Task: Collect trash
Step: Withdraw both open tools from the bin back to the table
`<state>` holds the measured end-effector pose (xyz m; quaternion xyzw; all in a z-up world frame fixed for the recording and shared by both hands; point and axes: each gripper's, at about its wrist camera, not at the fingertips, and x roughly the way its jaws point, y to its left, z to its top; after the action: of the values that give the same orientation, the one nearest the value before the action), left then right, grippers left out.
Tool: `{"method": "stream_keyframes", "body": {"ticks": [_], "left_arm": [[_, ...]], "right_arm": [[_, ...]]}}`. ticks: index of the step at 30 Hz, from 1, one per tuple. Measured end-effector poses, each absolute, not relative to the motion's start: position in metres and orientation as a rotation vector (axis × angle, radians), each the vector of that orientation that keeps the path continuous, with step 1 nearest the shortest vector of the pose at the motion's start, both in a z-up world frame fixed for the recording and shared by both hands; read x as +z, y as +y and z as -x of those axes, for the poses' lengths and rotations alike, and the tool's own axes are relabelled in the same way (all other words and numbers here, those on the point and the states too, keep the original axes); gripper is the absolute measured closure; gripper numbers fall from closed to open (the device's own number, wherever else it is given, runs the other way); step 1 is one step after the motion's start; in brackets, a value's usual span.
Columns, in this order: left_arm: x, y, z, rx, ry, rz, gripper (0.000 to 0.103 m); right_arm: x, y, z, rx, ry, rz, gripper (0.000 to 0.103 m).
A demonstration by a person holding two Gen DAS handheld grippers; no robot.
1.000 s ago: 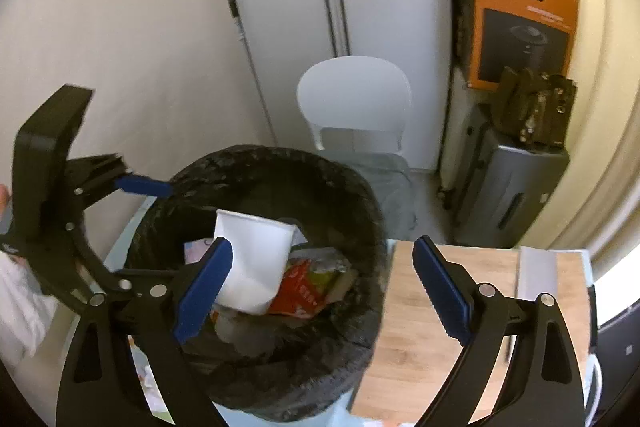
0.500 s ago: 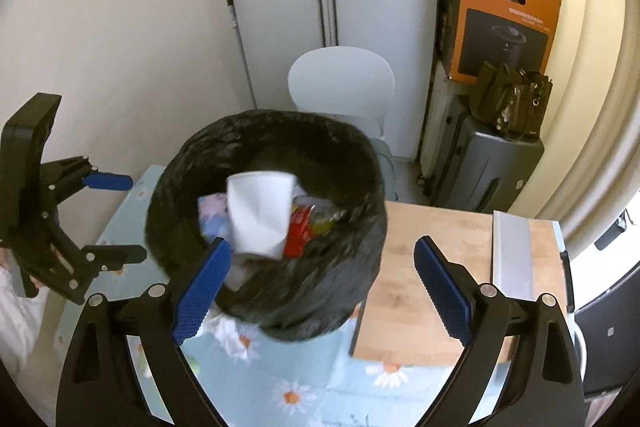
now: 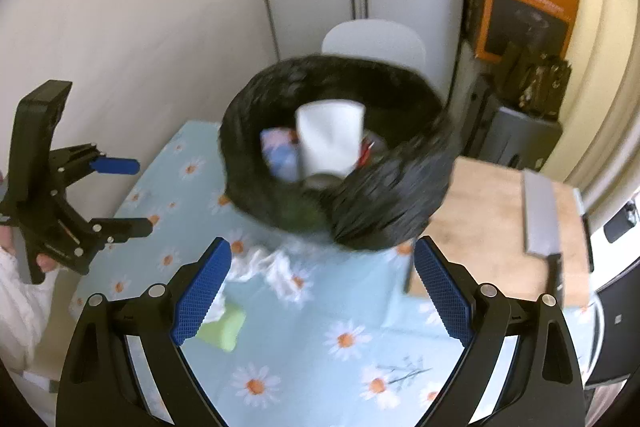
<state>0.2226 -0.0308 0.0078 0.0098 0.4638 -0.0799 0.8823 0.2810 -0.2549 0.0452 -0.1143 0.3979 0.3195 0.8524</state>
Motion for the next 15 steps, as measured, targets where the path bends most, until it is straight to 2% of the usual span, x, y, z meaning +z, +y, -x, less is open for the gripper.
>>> {"method": "stream_keyframes", "body": {"ticks": [15], "left_arm": [[-0.039, 0.003, -0.163, -0.041, 1.063, 0.068, 0.006]], "right_arm": [[-0.023, -0.210, -0.259, 0.792, 1.003, 0.345, 0.015]]}}
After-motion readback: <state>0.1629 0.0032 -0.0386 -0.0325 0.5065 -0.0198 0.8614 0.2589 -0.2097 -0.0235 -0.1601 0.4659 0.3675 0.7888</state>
